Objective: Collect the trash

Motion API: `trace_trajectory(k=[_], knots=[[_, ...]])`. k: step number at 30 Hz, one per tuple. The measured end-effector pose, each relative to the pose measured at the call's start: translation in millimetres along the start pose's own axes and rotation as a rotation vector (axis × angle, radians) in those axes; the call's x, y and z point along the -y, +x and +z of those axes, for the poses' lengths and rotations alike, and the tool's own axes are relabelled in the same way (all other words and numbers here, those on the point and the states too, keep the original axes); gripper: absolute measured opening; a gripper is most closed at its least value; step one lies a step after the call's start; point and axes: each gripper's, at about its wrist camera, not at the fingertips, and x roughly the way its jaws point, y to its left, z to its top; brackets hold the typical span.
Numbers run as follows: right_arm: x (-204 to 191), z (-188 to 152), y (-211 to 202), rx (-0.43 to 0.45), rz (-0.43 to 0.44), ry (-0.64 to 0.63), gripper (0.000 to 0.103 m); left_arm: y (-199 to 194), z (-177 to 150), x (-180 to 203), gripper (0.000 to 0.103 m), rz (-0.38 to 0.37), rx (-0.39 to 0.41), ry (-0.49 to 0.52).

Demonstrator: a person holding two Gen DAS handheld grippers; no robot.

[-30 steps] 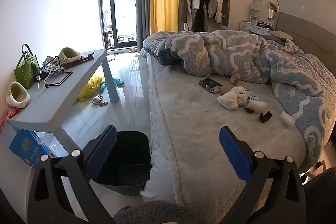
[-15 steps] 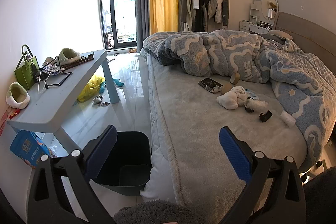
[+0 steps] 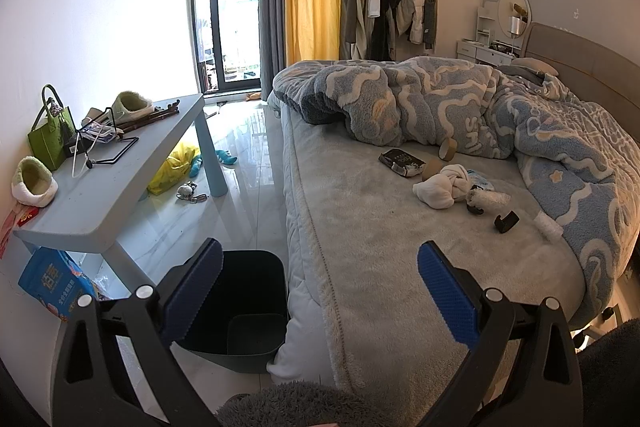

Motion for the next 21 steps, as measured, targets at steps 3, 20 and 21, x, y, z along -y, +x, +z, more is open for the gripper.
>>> trace_trajectory(k=[3, 20, 21], knots=[[0.1, -0.1, 0.1, -0.001, 0.000, 0.000, 0.100, 0.5, 0.1, -0.3, 0.100, -0.001, -0.001, -0.002], [-0.5, -0.3, 1.2, -0.003, 0.000, 0.000, 0.100, -0.6, -0.2, 0.1, 0.100, 0.000, 0.000, 0.001], [-0.6, -0.4, 1.0, -0.004, 0.000, 0.000, 0.100, -0.8, -0.3, 0.1, 0.100, 0.000, 0.000, 0.001]])
